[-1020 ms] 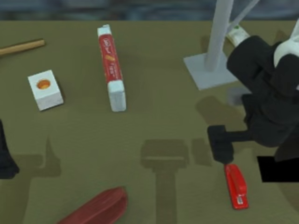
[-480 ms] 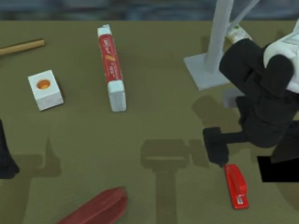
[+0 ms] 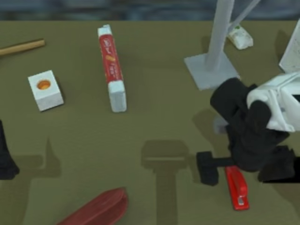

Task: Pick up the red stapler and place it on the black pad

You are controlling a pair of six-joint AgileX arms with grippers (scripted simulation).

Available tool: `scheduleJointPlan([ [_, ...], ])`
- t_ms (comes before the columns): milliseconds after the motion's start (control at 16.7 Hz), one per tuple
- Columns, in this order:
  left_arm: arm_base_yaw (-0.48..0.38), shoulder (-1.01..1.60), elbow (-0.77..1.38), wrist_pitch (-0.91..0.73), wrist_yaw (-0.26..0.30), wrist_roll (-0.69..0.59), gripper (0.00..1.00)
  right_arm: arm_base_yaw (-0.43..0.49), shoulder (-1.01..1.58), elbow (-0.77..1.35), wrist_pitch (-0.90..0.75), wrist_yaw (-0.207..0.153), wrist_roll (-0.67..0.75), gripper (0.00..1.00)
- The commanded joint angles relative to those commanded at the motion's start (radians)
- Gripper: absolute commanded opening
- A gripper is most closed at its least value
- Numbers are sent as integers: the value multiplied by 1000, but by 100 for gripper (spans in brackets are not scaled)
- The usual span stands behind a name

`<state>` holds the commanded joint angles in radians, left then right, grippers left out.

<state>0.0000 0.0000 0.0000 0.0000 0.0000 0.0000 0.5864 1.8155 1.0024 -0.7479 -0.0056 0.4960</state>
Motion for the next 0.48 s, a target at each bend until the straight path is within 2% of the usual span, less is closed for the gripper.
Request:
scheduleJointPlan([
  [360, 0, 0, 0, 0, 0, 0, 100, 2, 25, -33, 51, 0, 2, 100],
  [480, 0, 0, 0, 0, 0, 0, 100, 2, 25, -33, 51, 0, 2, 85],
])
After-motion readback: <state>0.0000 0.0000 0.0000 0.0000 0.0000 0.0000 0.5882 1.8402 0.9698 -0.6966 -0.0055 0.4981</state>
